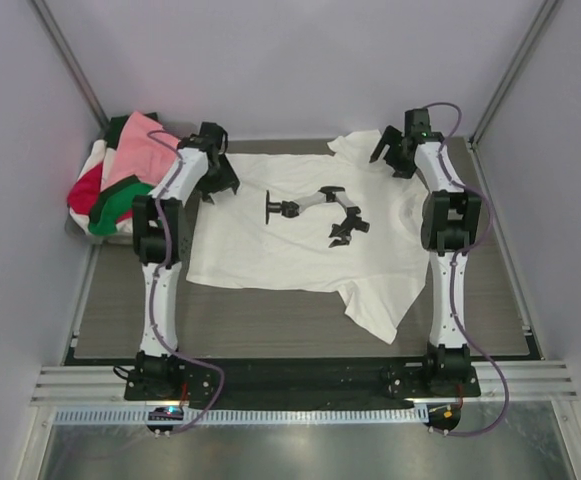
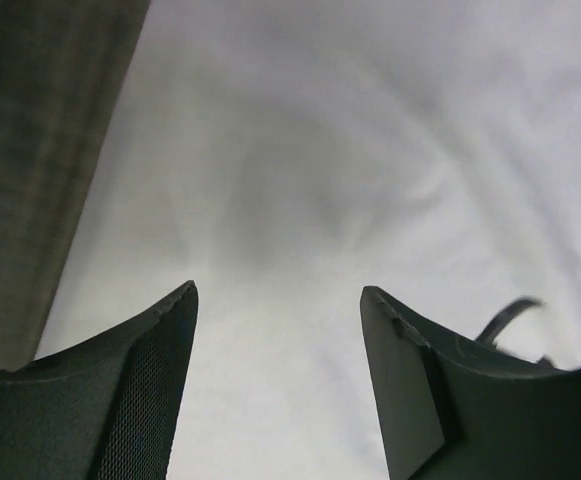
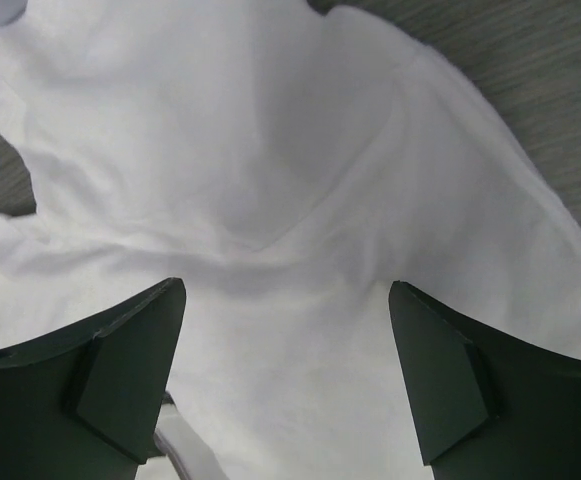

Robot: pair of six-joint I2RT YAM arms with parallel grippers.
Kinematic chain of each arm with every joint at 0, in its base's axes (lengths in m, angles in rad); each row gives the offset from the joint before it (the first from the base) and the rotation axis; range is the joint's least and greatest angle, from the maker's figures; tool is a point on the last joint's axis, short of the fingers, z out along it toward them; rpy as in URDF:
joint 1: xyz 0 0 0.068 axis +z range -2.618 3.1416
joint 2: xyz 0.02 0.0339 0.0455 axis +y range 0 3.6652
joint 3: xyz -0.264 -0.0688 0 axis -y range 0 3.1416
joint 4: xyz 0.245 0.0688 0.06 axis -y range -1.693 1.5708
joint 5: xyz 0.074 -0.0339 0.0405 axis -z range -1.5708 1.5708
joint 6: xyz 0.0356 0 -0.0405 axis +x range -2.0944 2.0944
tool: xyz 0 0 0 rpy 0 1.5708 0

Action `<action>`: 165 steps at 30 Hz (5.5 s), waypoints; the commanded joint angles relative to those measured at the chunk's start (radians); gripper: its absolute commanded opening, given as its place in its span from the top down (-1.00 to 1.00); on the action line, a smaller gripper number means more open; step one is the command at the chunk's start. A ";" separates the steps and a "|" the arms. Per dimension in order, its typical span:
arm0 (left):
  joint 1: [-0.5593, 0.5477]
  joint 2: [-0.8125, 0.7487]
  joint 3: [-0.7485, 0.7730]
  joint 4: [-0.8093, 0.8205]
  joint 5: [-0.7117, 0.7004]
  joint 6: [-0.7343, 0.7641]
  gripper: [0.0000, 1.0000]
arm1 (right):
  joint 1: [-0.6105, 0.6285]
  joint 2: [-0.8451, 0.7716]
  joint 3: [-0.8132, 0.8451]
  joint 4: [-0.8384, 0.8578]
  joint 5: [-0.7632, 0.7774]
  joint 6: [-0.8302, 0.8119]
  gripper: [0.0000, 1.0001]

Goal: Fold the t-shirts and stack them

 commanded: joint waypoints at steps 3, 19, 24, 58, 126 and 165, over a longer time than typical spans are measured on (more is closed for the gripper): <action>-0.010 -0.496 -0.327 0.084 0.011 -0.017 -0.37 | 0.049 -0.335 -0.184 0.069 0.049 -0.095 -0.82; 0.047 -1.359 -1.471 0.353 0.074 -0.141 -0.36 | 0.069 -1.449 -1.499 -0.026 0.133 0.156 -0.77; 0.047 -1.384 -1.559 0.385 0.016 -0.181 -0.33 | 0.070 -1.659 -1.671 -0.087 0.055 0.186 -0.90; 0.048 -1.180 -1.629 0.644 -0.113 -0.217 1.00 | 0.325 -1.695 -1.987 -0.080 0.101 0.512 -0.50; 0.142 -0.433 -0.585 0.181 0.005 -0.088 0.83 | 0.133 -0.442 -0.256 -0.228 0.331 0.075 0.66; 0.144 -0.796 -1.320 0.604 0.069 -0.177 -0.24 | -0.144 -0.856 -1.366 0.260 0.064 0.074 -0.23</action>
